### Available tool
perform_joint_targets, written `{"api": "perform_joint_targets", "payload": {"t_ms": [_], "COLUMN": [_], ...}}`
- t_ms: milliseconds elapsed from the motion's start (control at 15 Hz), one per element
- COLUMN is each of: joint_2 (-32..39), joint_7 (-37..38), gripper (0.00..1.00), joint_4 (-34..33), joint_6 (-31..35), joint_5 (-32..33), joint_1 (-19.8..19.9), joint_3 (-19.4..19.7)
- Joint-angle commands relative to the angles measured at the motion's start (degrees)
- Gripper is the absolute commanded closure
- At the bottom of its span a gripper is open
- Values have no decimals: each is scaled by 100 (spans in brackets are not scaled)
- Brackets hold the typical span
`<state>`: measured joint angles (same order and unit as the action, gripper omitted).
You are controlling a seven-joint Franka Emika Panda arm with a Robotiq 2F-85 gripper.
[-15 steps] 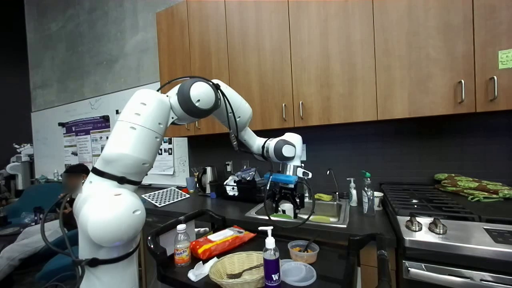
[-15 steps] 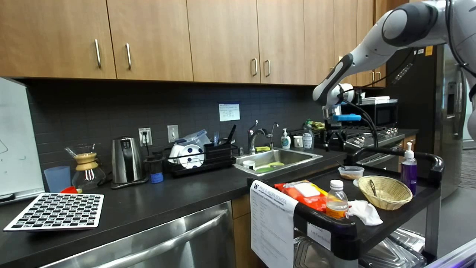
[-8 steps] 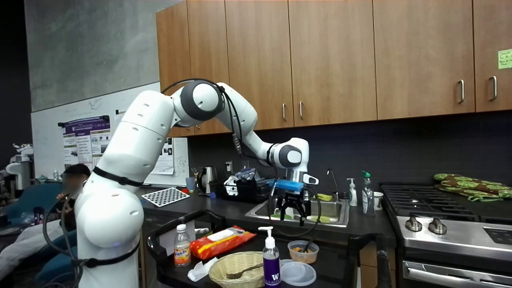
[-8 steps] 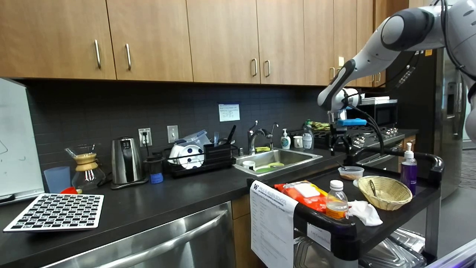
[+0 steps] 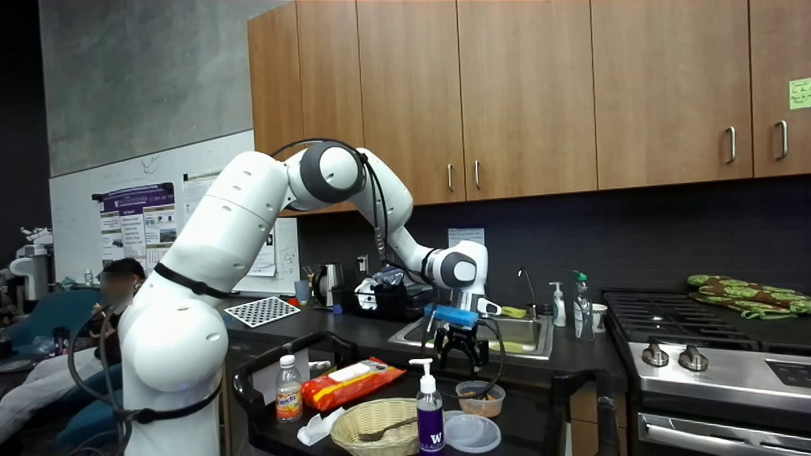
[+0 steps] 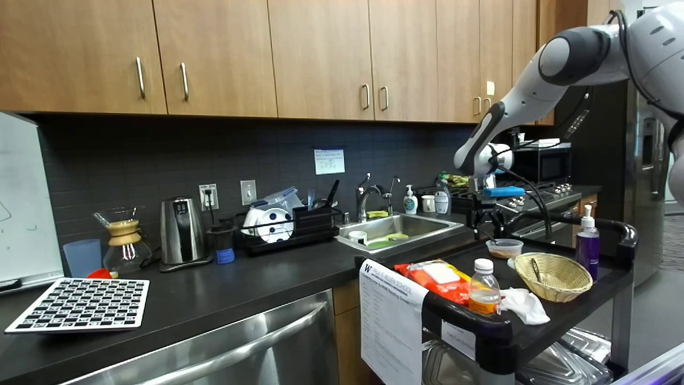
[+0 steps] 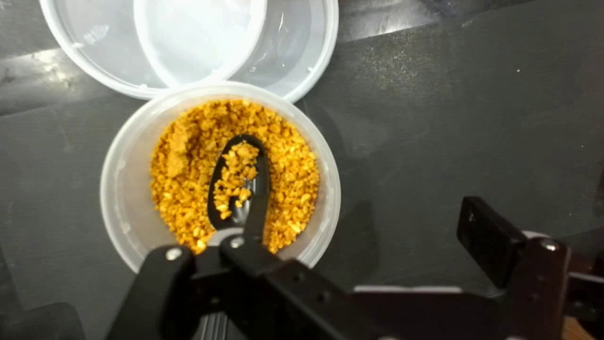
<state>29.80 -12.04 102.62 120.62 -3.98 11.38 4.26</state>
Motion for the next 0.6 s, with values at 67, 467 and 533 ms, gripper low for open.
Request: {"api": "perform_joint_targets", "payload": {"t_ms": [67, 467, 533], "joint_2": [250, 299, 277], "joint_7": [-180, -252, -270], "gripper": [0, 21, 14], "joint_4": [-29, 127, 174], "joint_6": [173, 234, 252], "joint_5": [-129, -366, -430], "joint_1": [92, 132, 127], "joint_3": [-117, -237, -263]}}
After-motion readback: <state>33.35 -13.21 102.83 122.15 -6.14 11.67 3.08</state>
